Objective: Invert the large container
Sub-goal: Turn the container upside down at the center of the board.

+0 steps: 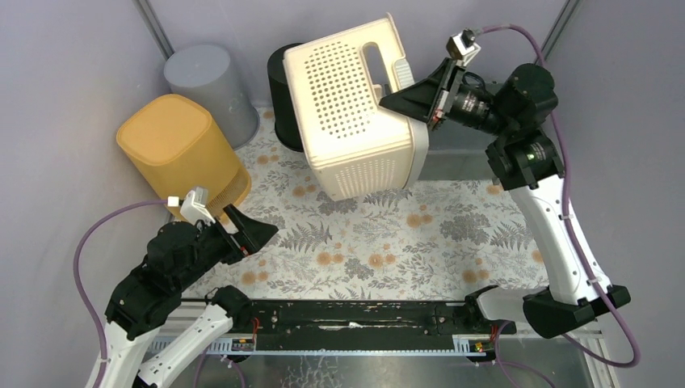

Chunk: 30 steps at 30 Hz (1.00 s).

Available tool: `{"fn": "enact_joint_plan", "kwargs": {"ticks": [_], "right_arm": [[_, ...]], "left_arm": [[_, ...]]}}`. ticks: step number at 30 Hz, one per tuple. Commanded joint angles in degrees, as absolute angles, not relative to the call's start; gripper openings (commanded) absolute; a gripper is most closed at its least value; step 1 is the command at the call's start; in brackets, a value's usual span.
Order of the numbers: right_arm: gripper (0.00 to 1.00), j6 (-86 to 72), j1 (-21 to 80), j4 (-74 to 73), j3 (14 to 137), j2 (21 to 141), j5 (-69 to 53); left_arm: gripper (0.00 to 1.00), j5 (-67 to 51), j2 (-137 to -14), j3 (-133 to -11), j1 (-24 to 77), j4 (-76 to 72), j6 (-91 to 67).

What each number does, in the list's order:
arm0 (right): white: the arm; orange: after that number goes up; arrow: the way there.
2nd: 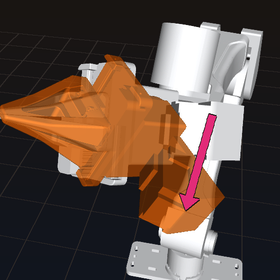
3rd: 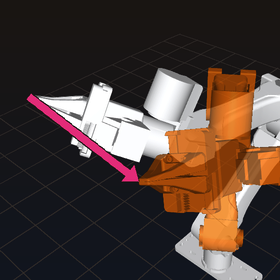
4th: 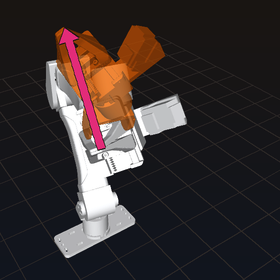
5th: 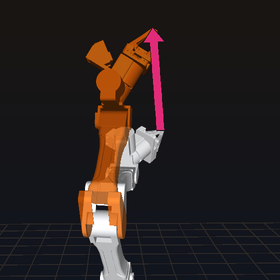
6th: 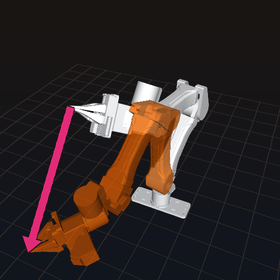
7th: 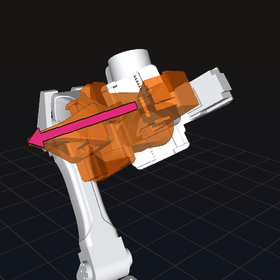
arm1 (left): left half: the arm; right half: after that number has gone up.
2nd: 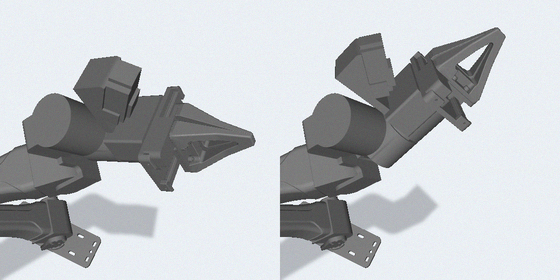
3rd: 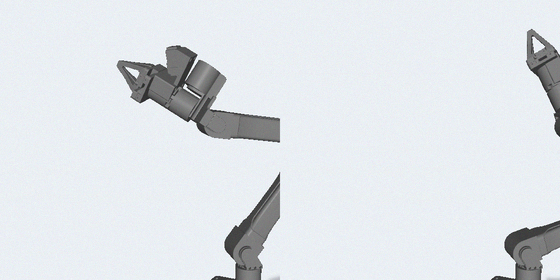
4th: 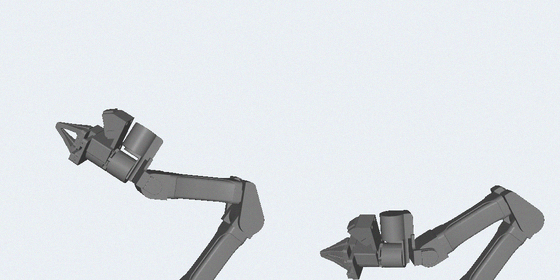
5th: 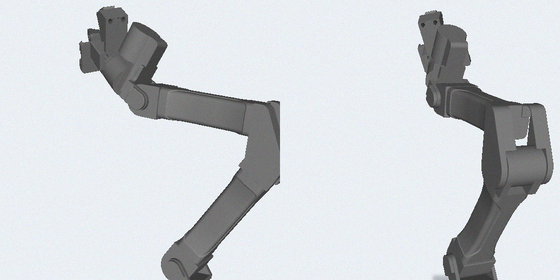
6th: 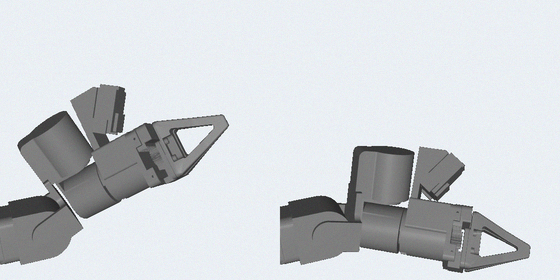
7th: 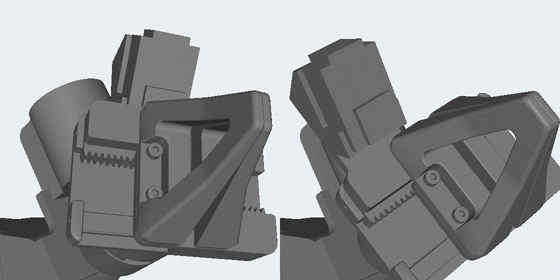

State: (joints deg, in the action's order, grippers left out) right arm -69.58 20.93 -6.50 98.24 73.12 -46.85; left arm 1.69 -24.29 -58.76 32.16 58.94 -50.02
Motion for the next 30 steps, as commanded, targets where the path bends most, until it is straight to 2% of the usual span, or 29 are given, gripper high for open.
{"fn": "enact_joint_plan", "kwargs": {"ticks": [1,14,24,30], "right_arm": [[0.00,-71.81,27.04,9.70,102.09,73.63,-46.78],[0.00,-68.78,42.48,14.38,99.89,79.49,-39.58],[0.00,-69.81,47.50,20.75,94.75,80.86,-35.36],[0.00,-70.65,48.06,24.47,88.21,78.91,-32.23]], "left_arm": [[1.00,4.27,-23.72,-61.02,32.17,60.07,-50.99],[1.00,10.44,-25.58,-69.29,32.26,64.54,-51.52],[1.00,15.31,-26.26,-77.52,32.26,68.56,-51.18],[1.00,16.26,-25.97,-78.50,32.34,69.78,-50.89]]}}
